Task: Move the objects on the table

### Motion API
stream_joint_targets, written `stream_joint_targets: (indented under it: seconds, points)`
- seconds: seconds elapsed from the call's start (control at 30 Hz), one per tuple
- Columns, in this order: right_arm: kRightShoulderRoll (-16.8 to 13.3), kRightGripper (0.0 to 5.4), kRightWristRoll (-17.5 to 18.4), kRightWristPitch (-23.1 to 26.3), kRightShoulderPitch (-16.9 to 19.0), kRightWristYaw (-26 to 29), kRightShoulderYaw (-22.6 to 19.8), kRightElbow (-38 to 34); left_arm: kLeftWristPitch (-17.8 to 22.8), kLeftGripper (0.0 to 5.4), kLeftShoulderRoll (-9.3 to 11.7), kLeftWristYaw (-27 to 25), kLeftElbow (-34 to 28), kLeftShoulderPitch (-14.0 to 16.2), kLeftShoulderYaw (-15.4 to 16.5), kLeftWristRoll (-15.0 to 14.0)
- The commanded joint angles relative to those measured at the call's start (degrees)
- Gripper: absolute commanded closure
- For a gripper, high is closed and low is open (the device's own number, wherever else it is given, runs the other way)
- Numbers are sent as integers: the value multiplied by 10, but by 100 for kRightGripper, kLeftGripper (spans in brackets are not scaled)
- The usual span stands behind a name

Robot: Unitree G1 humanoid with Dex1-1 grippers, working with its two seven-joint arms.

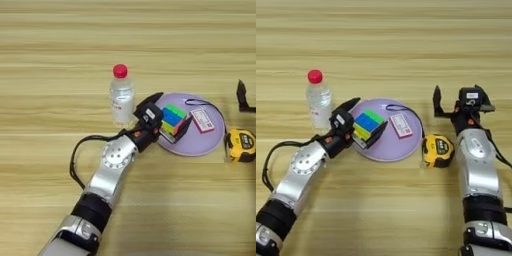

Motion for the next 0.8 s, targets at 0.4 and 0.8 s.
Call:
stream_joint_targets:
  seconds: [0.4,0.8]
  points:
    - [-34,0,73,37,207,134,0,-209,50,1,21,50,-93,37,36,-4]
    - [-38,0,145,67,217,237,-7,-104,44,1,23,54,-73,34,48,-3]
